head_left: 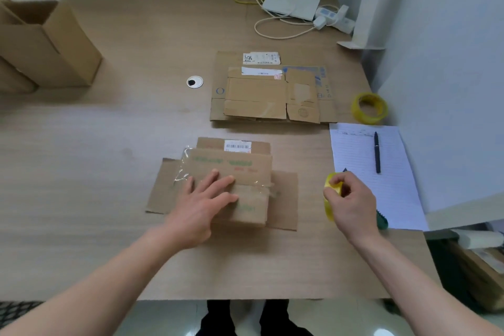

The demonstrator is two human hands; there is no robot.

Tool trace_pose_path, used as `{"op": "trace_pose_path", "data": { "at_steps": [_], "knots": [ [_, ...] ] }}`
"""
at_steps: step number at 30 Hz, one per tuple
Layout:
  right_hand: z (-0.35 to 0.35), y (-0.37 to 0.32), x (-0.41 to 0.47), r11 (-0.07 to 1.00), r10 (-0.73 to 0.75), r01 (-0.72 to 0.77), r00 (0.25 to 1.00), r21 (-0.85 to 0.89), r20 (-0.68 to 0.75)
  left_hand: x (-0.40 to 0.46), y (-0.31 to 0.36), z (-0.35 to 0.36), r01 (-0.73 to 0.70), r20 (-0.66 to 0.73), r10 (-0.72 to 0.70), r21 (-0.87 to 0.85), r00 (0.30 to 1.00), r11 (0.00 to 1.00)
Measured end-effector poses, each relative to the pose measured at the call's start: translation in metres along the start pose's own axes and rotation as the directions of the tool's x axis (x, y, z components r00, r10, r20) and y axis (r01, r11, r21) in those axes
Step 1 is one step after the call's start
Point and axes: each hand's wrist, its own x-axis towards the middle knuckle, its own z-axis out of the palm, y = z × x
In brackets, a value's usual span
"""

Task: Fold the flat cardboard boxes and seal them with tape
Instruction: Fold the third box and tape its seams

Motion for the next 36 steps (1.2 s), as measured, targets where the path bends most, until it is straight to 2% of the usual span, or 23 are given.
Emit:
{"op": "trace_pose_path", "data": {
  "at_steps": [2, 4, 6, 7, 9, 12, 14, 17, 19, 22, 25, 28, 30, 33, 34, 36],
  "knots": [
    [0.003, -0.003, 0.0, 1.0, -0.008, 0.008, 0.999, -0.002, 0.049, -0.003, -0.016, -0.014, -0.044, 0.028, 0.043, 0.044, 0.999, 0.998],
    [0.006, -0.005, 0.0, 1.0, -0.025, 0.026, 0.996, -0.012, 0.087, 0.003, -0.015, -0.029, -0.013, 0.024, 0.013, 0.014, 1.0, 1.0],
    [0.01, -0.007, 0.002, 0.999, -0.04, 0.043, 0.992, -0.021, 0.122, 0.013, 0.009, -0.036, 0.158, -0.042, -0.166, -0.161, 0.985, 0.974],
    [0.013, -0.009, 0.002, 0.999, -0.04, 0.043, 0.99, -0.019, 0.138, 0.018, 0.026, -0.033, 0.269, -0.068, -0.294, -0.247, 0.953, 0.931],
    [0.016, -0.012, 0.002, 0.999, -0.041, 0.043, 0.986, -0.007, 0.159, 0.027, 0.058, -0.018, 0.424, -0.114, -0.464, -0.26, 0.878, 0.867],
    [0.016, -0.013, 0.003, 0.999, -0.036, 0.04, 0.984, -0.019, 0.176, 0.036, 0.087, 0.005, 0.543, -0.151, -0.585, -0.247, 0.797, 0.803],
    [0.014, -0.011, 0.003, 0.999, -0.029, 0.033, 0.982, -0.015, 0.186, 0.04, 0.09, 0.01, 0.575, -0.179, -0.615, -0.23, 0.768, 0.785],
    [0.009, -0.007, 0.003, 1.0, -0.012, 0.017, 0.982, -0.024, 0.189, 0.041, 0.085, 0.011, 0.518, -0.212, -0.542, -0.162, 0.813, 0.84],
    [0.007, -0.006, 0.002, 1.0, -0.005, 0.009, 0.983, -0.023, 0.182, 0.038, 0.079, 0.01, 0.388, -0.254, -0.411, -0.136, 0.876, 0.912],
    [0.006, -0.006, 0.0, 1.0, 0.01, -0.009, 0.985, -0.008, 0.171, 0.037, 0.066, 0.004, 0.122, -0.314, -0.134, -0.057, 0.94, 0.991],
    [0.006, -0.004, -0.005, 1.0, 0.009, -0.009, 0.982, 0.0, 0.186, 0.041, 0.05, -0.005, -0.082, -0.286, 0.093, 0.049, 0.954, 0.995],
    [0.008, -0.008, -0.01, 0.999, -0.036, 0.043, 0.969, -0.026, 0.244, 0.045, 0.035, -0.017, -0.179, -0.203, 0.19, 0.071, 0.961, 0.981],
    [0.011, -0.013, -0.013, 0.996, -0.067, 0.083, 0.953, -0.041, 0.296, 0.045, 0.026, -0.022, -0.2, -0.148, 0.199, 0.009, 0.969, 0.98],
    [0.015, -0.023, -0.017, 0.993, -0.102, 0.119, 0.927, -0.025, 0.362, 0.037, 0.016, -0.025, -0.106, -0.111, 0.078, -0.272, 0.991, 0.956],
    [0.016, -0.027, -0.019, 0.993, -0.103, 0.118, 0.919, -0.018, 0.38, 0.032, 0.016, -0.026, -0.061, -0.132, 0.013, -0.371, 0.991, 0.927],
    [0.017, -0.035, -0.022, 0.992, -0.101, 0.121, 0.901, -0.022, 0.423, 0.019, 0.021, -0.026, -0.014, -0.285, -0.156, -0.515, 0.946, 0.857]
  ]
}}
